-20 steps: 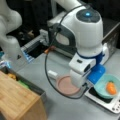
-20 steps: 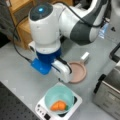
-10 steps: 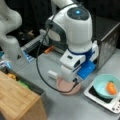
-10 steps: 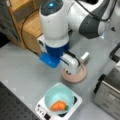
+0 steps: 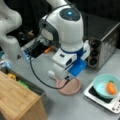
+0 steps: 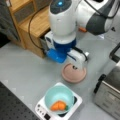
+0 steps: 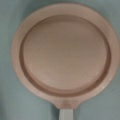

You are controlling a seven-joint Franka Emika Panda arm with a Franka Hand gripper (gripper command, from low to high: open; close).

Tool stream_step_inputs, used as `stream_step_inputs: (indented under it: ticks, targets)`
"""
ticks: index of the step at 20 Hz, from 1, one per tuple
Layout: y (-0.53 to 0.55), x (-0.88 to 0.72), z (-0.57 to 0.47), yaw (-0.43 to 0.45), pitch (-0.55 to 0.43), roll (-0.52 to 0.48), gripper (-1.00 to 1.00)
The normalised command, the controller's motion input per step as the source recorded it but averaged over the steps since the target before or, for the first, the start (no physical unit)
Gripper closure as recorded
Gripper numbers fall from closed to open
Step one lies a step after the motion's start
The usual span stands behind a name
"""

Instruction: Pick up the pan. Place the pan on the table. Pick up the bowl. Place the bowl on the stove.

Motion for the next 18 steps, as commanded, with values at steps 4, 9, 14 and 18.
stream_step_inputs:
  ticks: [4,9,14,18]
  targets:
    - [-0.03,-0.52,-0.24,0.177,-0.323,-0.104,-1.0]
    - [0.0,-0.37,-0.18,0.171,-0.281,-0.097,-1.0]
    - [0.03,-0.31,-0.19,0.177,-0.235,-0.102,-1.0]
    - [0.06,-0.35,-0.21,0.184,-0.196,-0.11,-1.0]
